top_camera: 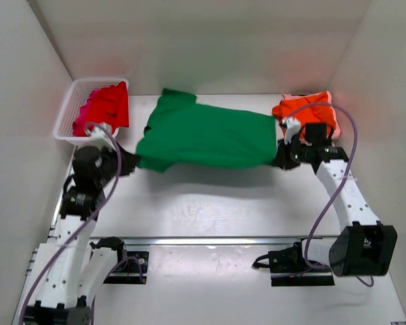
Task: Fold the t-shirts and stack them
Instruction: Flatten out the tshirt
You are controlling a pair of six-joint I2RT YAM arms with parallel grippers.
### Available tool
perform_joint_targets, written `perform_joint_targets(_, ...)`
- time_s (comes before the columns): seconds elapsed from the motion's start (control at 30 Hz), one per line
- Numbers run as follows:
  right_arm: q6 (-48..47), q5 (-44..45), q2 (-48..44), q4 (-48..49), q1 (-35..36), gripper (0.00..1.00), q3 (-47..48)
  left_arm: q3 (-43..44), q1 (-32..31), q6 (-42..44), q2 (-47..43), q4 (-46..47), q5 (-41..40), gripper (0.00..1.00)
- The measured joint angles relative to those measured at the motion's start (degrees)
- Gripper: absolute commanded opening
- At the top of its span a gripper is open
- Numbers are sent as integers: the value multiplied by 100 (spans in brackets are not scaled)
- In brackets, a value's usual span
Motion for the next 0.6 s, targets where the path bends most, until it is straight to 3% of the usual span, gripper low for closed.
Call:
perform_joint_targets(0.2, 765, 129, -973, -732, 299, 0, -1357, -1235, -938, -181, -1250, -691, -195, 0)
perform_joint_targets(0.33, 1381, 297, -1305, -1287, 763, 0, -1550, -1484, -1049, -413, -1705, -988, -177, 0)
perform_joint_targets(0.43, 1740, 162, -1329, -1600, 267, 0, -1593, -1565, -1104, -533, -1836, -1130, -179, 0)
perform_joint_targets(0.6, 1982, 122, -1362, -1670, 302, 0, -2015, -1749, -1071, -575, -1773, -966, -195, 0)
